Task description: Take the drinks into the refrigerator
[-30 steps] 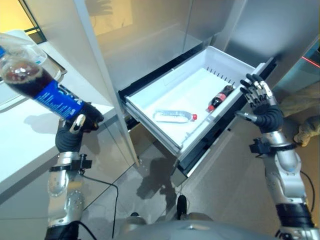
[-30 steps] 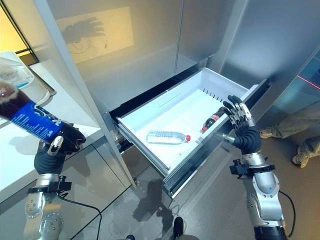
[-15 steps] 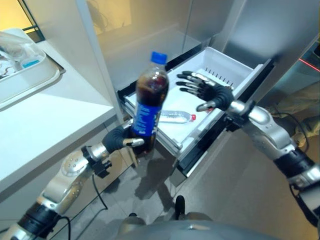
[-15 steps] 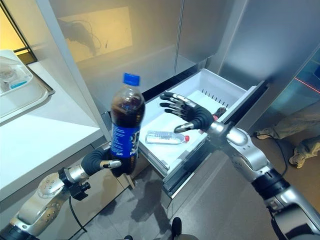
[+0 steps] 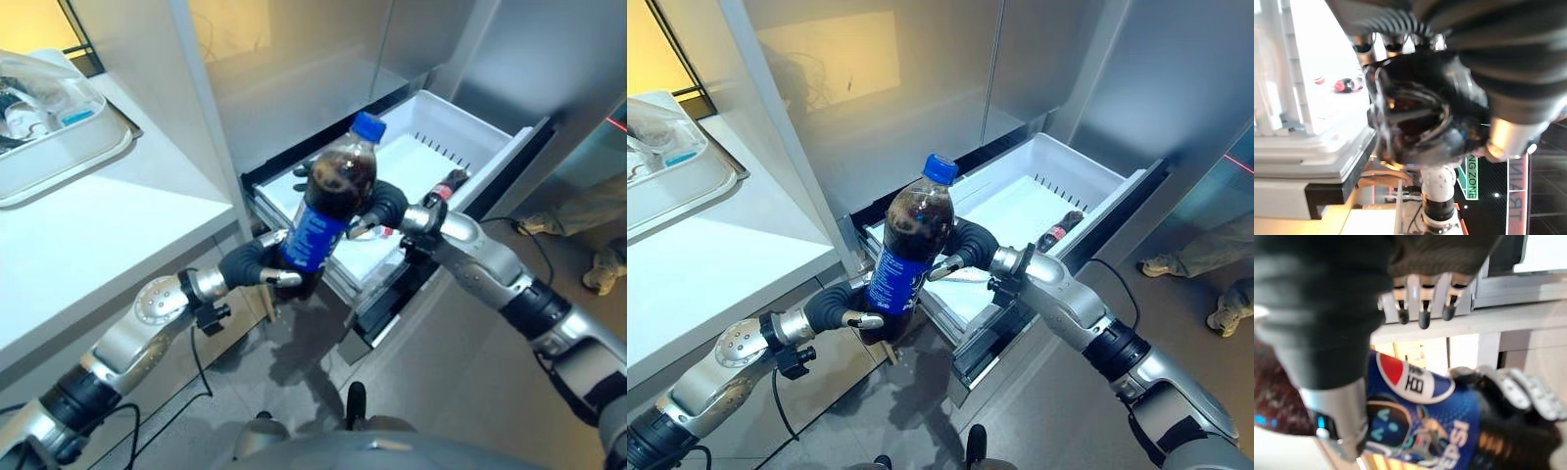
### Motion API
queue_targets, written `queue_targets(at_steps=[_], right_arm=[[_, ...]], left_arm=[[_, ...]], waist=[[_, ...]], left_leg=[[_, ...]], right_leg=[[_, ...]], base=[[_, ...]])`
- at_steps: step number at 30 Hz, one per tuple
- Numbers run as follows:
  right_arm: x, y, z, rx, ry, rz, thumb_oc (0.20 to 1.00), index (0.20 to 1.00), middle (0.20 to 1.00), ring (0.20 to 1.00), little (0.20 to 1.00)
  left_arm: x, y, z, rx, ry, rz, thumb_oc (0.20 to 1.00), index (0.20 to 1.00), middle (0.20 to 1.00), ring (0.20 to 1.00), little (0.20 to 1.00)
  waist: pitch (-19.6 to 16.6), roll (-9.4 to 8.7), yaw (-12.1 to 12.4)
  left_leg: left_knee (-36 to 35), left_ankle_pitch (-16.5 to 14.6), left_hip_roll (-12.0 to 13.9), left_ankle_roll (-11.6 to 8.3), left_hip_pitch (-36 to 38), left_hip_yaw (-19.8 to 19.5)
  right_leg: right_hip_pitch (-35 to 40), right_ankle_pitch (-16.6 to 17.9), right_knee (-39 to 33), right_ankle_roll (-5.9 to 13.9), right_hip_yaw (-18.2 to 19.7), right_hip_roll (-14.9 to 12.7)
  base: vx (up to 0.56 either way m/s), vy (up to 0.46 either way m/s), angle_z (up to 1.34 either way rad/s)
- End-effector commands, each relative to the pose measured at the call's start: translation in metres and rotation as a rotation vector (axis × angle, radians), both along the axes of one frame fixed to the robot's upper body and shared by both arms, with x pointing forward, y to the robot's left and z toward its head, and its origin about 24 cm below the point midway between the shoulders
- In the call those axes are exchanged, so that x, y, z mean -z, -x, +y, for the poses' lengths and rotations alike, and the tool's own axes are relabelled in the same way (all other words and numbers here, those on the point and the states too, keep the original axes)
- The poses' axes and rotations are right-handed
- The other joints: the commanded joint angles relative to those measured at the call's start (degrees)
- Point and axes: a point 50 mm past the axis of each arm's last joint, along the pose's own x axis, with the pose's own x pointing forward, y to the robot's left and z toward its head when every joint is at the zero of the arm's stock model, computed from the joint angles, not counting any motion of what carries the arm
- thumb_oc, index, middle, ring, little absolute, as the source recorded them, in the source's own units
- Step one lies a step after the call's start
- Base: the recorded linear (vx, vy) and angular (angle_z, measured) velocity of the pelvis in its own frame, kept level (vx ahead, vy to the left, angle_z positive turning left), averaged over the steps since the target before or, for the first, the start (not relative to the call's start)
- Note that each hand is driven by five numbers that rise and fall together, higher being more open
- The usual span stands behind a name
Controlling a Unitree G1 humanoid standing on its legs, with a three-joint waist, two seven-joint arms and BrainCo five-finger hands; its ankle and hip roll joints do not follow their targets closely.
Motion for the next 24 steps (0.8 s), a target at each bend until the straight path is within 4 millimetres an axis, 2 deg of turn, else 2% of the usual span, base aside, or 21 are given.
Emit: queue_targets(at_steps=[1,3,14,15,16,17,18,24], right_arm=[[-0.022,0.008,0.022,-0.116,-0.09,-0.04,1.0,1.0,1.0,1.0,1.0],[-0.021,0.015,0.028,-0.161,-0.091,-0.037,1.0,1.0,1.0,1.0,1.0],[-0.03,0.018,0.049,-0.214,-0.222,0.003,1.0,1.0,1.0,1.0,1.0],[-0.031,0.02,0.052,-0.228,-0.232,0.013,0.846,0.846,0.846,0.846,0.846],[-0.03,0.022,0.054,-0.248,-0.236,0.024,0.536,0.536,0.536,0.536,0.536],[-0.029,0.025,0.057,-0.274,-0.241,0.041,0.398,0.398,0.398,0.398,0.398],[-0.029,0.029,0.061,-0.301,-0.25,0.052,0.2,0.2,0.2,0.2,0.2],[-0.033,0.035,0.067,-0.357,-0.274,0.064,0.2,0.2,0.2,0.2,0.2]], left_arm=[[-0.042,-0.004,-0.021,0.099,0.079,-0.237,0.2,0.2,0.2,0.2,0.2],[-0.041,-0.005,-0.019,0.081,0.073,-0.247,0.2,0.2,0.2,0.2,0.2],[-0.032,-0.008,-0.017,0.029,0.075,-0.234,0.2,0.2,0.2,0.2,0.2],[-0.031,-0.008,-0.016,0.025,0.072,-0.233,0.2,0.2,0.2,0.2,0.2],[-0.031,-0.008,-0.015,0.019,0.071,-0.233,0.2,0.2,0.2,0.2,0.2],[-0.031,-0.009,-0.015,0.016,0.07,-0.234,0.2,0.2,0.2,0.2,0.2],[-0.03,-0.009,-0.013,0.001,0.068,-0.238,0.2,0.2,0.2,0.2,0.2],[-0.028,-0.01,-0.014,-0.012,0.07,-0.243,0.2,0.2,0.2,0.2,0.2]], waist=[[-1.1,-0.45,0.4],[-1.2,-0.47,0.4],[-1.6,-0.4,0.9],[-1.6,-0.42,1.0],[-1.6,-0.41,1.0],[-1.6,-0.43,1.0],[-1.6,-0.42,1.0],[-1.6,-0.47,1.1]], left_leg=[[4.8,-5.3,-2.8,4.95,-1.9,-1.9],[4.6,-5.3,-2.8,4.99,-1.7,-1.9],[4.3,-5.4,-2.9,5.04,-1.4,-1.8],[4.2,-5.3,-2.9,5.04,-1.4,-1.8],[4.2,-5.3,-2.9,5.05,-1.4,-1.9],[4.2,-5.3,-2.9,5.07,-1.3,-1.9],[4.2,-5.3,-2.9,5.06,-1.3,-1.8],[4.1,-5.3,-2.8,5.11,-1.2,-1.9]], right_leg=[[0.8,-8.6,10.3,4.24,-0.5,-2.9],[1.0,-8.7,10.2,4.2,-0.5,-2.9],[1.5,-8.7,9.9,4.12,-0.5,-2.9],[1.5,-8.7,9.9,4.11,-0.5,-2.9],[1.4,-8.7,9.9,4.1,-0.5,-2.9],[1.4,-8.7,9.9,4.09,-0.5,-2.9],[1.5,-8.7,9.8,4.07,-0.5,-3.0],[1.5,-8.7,9.9,3.98,-0.5,-3.0]], base=[[0.0,0.0,0.0],[0.0,0.0,0.0],[0.0,0.0,0.0],[0.0,0.0,0.0],[0.0,0.0,0.0],[0.0,0.0,0.0],[0.0,0.0,0.0],[0.0,0.0,0.0]])
